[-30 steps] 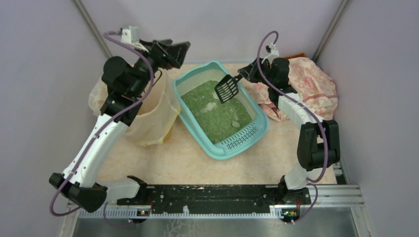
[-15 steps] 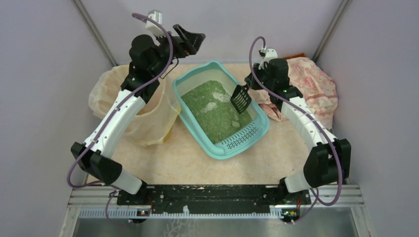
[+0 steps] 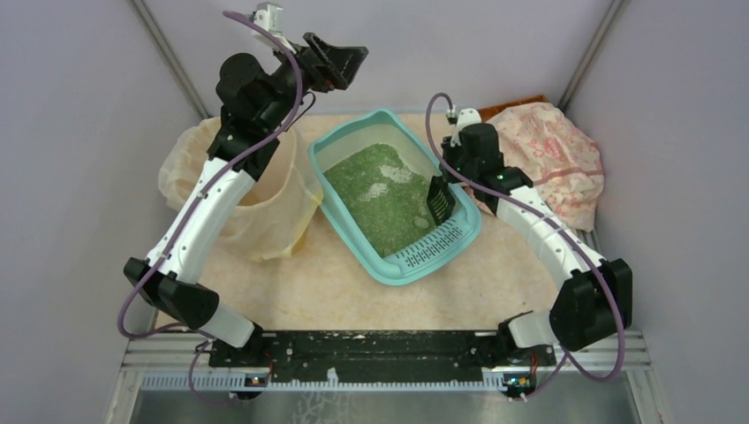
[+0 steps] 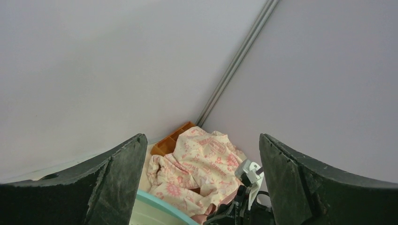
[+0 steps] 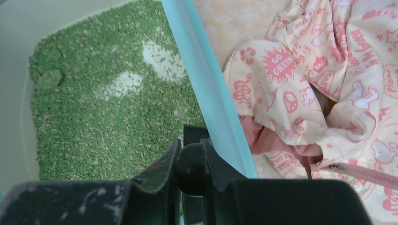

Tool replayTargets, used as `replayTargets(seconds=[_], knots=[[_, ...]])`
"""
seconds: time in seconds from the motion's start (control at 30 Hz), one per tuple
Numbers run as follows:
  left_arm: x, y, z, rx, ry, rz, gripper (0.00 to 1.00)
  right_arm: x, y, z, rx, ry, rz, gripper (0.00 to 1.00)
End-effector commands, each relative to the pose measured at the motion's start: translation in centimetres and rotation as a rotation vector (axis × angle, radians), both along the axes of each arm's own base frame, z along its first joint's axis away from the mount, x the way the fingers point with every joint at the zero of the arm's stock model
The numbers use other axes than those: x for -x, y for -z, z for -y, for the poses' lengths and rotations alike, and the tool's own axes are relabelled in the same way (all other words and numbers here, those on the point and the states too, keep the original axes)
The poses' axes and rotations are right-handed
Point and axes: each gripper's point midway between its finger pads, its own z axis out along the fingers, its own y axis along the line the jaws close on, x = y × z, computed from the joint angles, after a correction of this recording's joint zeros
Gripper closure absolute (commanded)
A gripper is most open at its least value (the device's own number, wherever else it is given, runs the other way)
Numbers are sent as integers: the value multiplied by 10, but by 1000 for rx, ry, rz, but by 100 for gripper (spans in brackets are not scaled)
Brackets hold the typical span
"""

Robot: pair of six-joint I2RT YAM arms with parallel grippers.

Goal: Clean the litter box

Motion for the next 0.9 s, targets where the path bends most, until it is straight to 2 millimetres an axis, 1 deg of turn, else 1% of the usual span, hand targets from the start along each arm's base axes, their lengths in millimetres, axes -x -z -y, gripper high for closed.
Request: replayTargets(seconds=[0.0, 0.2, 0.37, 0.5, 0.63, 0.73, 0.83, 0.87], knots=[[12, -8, -8, -28, 1, 58, 6, 13, 15, 18, 133, 74, -20, 100], [19, -14, -15, -36, -4, 75, 5, 15, 49, 1, 49, 69, -84, 100], [22, -13, -19, -53, -16, 74, 5, 13, 66, -15, -33, 63, -120, 100], [22, -10, -21, -59, -20, 69, 5, 9, 65, -29, -132, 68, -127, 100], [22, -10, -21, -61, -20, 74, 5, -1, 55, -48, -216, 38, -129, 100], [22, -12, -22, -62, -26, 79, 5, -7, 50, -58, -241, 10, -131, 100], [23, -12, -23, -64, -28, 79, 5, -9, 53, -66, -249, -24, -150, 100], [23, -11, -23, -65, -29, 78, 5, -9, 59, -69, -253, -38, -166, 100]])
